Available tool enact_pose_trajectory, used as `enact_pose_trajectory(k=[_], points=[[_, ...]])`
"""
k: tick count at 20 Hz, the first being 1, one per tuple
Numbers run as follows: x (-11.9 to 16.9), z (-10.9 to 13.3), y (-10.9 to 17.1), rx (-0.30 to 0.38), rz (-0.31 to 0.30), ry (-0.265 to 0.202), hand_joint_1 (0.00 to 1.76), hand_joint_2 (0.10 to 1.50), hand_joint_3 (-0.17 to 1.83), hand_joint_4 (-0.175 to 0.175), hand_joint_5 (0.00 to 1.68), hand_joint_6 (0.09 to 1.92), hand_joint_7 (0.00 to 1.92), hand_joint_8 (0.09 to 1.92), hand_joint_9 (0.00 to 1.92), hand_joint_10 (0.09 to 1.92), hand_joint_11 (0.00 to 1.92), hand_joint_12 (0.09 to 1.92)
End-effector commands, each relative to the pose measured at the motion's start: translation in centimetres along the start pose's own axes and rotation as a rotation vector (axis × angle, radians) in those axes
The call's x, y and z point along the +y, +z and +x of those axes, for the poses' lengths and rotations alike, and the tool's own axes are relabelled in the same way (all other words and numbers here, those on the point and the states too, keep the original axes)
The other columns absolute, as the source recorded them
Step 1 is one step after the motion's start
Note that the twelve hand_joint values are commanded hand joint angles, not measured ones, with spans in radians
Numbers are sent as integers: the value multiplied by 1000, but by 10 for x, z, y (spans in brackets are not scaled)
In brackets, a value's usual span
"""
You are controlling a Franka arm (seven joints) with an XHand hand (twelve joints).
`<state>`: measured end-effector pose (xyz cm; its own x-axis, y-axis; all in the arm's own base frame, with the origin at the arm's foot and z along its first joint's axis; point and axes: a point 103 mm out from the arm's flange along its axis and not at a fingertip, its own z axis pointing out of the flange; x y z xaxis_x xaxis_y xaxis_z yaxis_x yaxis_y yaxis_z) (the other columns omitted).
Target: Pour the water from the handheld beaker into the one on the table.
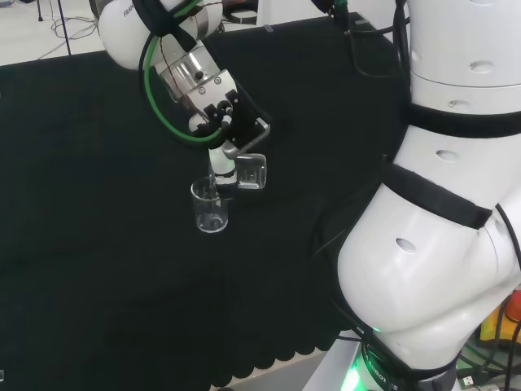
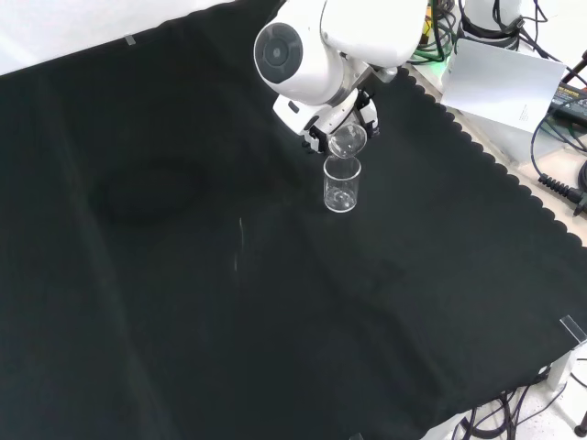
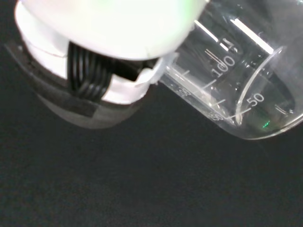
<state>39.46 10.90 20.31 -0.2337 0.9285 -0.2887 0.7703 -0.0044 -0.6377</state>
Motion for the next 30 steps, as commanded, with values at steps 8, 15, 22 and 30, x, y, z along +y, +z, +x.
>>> enact_pose_trajectory(k=[8,15,22,30], points=[[0,-1,-1,-44,22,26,1431,690,479,-175,1370,382,1339,484,1607,87,1354,611],[-1,1,-2,-72,36,37,1431,692,475,-175,1368,383,1338,485,1606,87,1355,613],[-3,4,-7,-95,50,48,1430,694,472,-175,1368,384,1338,488,1604,87,1355,613],[-4,9,-10,-126,73,58,1430,696,469,-175,1367,385,1336,491,1603,87,1356,614]])
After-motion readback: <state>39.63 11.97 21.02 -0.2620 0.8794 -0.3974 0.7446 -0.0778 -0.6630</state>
